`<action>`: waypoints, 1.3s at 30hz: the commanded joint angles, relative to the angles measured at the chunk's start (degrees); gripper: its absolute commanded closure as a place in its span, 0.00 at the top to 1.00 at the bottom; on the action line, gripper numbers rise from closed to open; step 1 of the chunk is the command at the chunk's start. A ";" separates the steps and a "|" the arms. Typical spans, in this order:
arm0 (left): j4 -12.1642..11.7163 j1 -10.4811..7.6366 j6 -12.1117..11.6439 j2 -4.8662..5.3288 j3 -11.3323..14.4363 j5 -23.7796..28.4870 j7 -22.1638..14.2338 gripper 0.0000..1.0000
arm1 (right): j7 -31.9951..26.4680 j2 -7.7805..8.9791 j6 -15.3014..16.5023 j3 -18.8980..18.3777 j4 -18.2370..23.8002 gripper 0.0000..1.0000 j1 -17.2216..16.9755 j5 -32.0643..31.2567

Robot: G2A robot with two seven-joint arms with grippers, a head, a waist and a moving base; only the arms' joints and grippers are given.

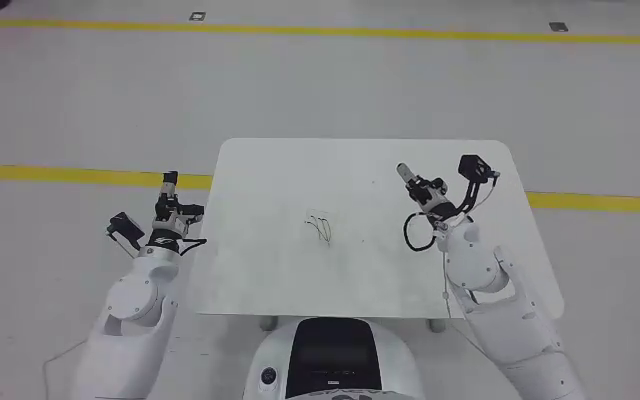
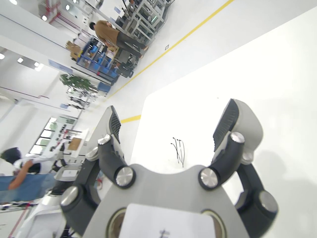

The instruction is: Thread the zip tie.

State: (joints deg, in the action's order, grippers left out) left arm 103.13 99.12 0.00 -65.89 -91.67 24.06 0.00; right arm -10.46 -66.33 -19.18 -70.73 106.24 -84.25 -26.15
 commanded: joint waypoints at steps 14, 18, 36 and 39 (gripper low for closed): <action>0.00 0.00 0.00 0.00 0.00 0.00 0.00 1.00 | -0.76 -0.08 -0.09 2.01 -0.60 1.00 1.51 -6.01; 0.00 0.00 0.00 0.00 0.00 0.00 0.00 1.00 | -6.21 -0.28 -0.30 4.69 -1.39 1.00 4.89 -13.80; 0.00 0.00 0.00 0.00 0.00 0.00 0.00 1.00 | -19.16 -4.14 -0.30 12.72 -9.30 1.00 13.80 -29.81; 0.00 0.00 0.00 0.00 0.00 0.00 0.00 1.00 | -19.16 -4.14 -0.30 12.72 -9.30 1.00 13.80 -29.81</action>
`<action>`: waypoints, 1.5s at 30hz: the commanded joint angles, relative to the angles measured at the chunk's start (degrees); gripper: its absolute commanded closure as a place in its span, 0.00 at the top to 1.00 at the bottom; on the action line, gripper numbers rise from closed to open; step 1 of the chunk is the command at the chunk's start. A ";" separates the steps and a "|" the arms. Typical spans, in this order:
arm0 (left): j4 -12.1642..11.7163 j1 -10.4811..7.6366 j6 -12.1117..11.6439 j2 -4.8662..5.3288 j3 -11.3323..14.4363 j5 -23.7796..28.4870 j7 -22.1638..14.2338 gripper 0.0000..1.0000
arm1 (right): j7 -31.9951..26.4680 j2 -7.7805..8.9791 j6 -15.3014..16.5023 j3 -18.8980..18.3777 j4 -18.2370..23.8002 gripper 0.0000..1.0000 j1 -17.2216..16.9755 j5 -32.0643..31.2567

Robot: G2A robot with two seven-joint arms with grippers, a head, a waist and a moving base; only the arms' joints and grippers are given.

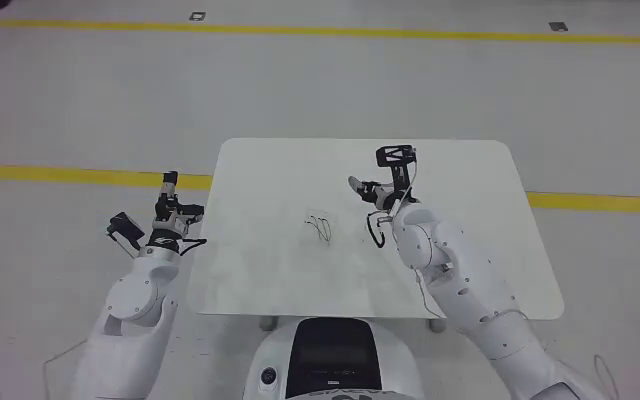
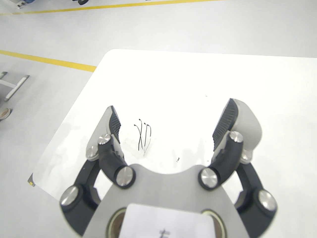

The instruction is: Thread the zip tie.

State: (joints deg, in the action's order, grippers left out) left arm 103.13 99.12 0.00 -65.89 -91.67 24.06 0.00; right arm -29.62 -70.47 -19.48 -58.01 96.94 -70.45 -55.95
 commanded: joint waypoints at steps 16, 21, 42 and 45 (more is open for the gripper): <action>0.00 0.00 0.00 0.00 0.00 0.00 0.00 1.00 | -16.01 -1.60 0.00 8.50 -3.52 1.00 7.74 -18.19; 0.00 0.00 0.00 0.00 0.00 0.00 0.00 1.00 | -15.80 -1.72 0.00 8.14 -3.78 1.00 7.80 -18.21; 0.00 0.00 0.00 0.00 0.00 0.00 0.00 1.00 | -29.62 -8.22 7.27 22.40 -13.25 1.00 19.97 -19.72; 0.00 0.00 0.00 0.00 0.00 0.00 0.00 1.00 | -29.44 -8.58 6.65 22.27 -13.87 1.00 20.26 -18.33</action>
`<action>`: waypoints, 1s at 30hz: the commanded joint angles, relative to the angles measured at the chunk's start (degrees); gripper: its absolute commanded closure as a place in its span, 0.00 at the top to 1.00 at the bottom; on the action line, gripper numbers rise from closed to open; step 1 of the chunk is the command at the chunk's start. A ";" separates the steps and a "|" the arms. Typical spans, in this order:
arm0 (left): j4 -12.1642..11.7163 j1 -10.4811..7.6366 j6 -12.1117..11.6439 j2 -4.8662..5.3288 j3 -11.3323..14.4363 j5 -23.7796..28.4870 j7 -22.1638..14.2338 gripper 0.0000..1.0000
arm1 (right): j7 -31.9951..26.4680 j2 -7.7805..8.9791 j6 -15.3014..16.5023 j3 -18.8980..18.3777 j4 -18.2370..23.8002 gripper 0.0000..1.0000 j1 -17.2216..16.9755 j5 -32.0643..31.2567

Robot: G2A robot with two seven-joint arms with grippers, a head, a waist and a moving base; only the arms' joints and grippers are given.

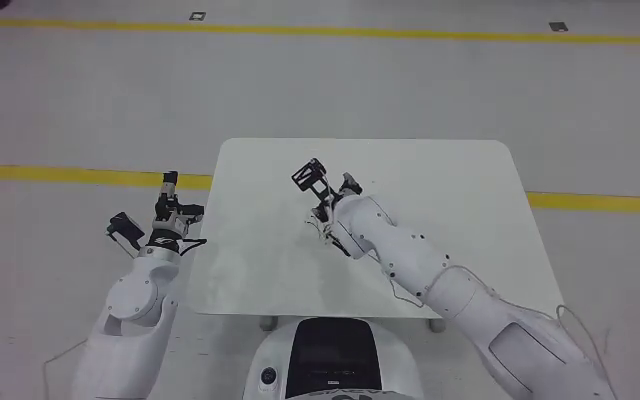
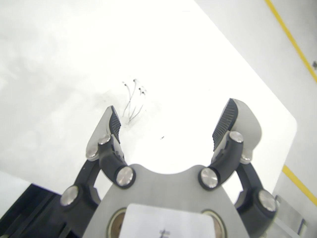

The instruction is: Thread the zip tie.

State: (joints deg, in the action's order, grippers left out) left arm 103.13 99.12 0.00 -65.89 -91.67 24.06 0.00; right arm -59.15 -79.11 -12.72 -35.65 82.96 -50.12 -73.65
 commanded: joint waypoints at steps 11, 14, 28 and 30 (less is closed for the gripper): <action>0.00 0.00 0.00 0.00 0.00 0.00 0.00 1.00 | -0.51 -0.19 6.43 -0.13 -2.11 1.00 0.42 2.68; 0.00 0.00 0.00 0.00 0.00 0.00 0.00 1.00 | -2.58 -1.45 10.60 0.73 -5.53 1.00 2.91 6.67; 0.00 0.00 0.00 0.00 0.00 0.00 0.00 1.00 | -5.10 -7.08 14.89 6.09 -18.58 1.00 9.73 16.20; 0.00 0.00 0.00 0.00 0.00 0.00 0.00 1.00 | -5.10 -7.08 14.89 6.09 -18.58 1.00 9.73 16.20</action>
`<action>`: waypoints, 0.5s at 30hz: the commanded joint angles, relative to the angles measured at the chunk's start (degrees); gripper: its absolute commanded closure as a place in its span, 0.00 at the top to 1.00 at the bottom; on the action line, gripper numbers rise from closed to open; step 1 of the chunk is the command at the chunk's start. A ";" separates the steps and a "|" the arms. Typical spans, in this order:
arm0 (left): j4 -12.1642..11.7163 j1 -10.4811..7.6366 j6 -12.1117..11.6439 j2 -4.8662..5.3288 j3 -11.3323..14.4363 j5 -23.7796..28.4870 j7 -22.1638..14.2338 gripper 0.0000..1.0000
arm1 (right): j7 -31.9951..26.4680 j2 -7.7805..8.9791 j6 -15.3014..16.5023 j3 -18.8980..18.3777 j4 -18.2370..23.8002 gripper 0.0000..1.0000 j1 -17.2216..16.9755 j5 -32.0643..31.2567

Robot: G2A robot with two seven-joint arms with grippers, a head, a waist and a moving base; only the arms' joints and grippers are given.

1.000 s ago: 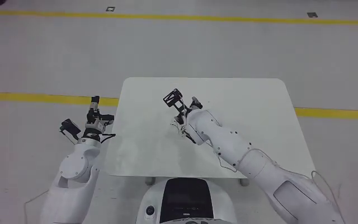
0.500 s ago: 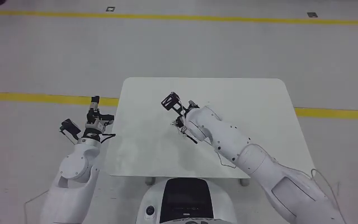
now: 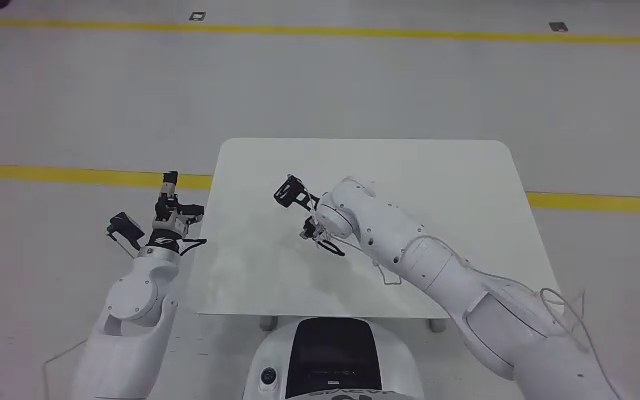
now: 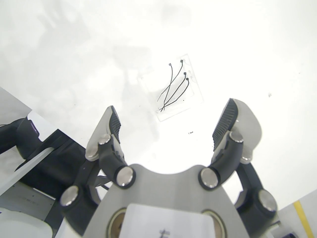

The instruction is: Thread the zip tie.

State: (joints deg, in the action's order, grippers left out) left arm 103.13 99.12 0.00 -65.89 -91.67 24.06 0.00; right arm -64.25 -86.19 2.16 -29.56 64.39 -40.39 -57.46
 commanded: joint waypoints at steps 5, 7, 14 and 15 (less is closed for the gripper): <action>0.00 0.00 0.00 0.00 0.00 0.00 0.00 1.00 | -0.13 -0.61 -0.54 -0.06 -2.10 1.00 -0.42 1.98; 0.00 0.00 0.00 0.00 0.00 0.00 0.00 1.00 | -0.26 -1.31 -1.20 -0.11 -3.45 1.00 -0.15 3.83; 0.00 0.00 0.00 0.00 0.00 0.00 0.00 1.00 | -0.15 -3.53 -1.15 -0.08 -7.71 1.00 0.98 10.17; 0.00 0.00 0.00 0.00 0.00 0.00 0.00 1.00 | -0.15 -3.53 -1.15 -0.08 -7.71 1.00 0.98 10.17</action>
State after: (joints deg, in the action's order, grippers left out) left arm 103.13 99.12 0.00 -65.89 -91.67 24.06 0.00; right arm -64.39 -89.75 1.03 -29.62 56.60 -39.39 -47.19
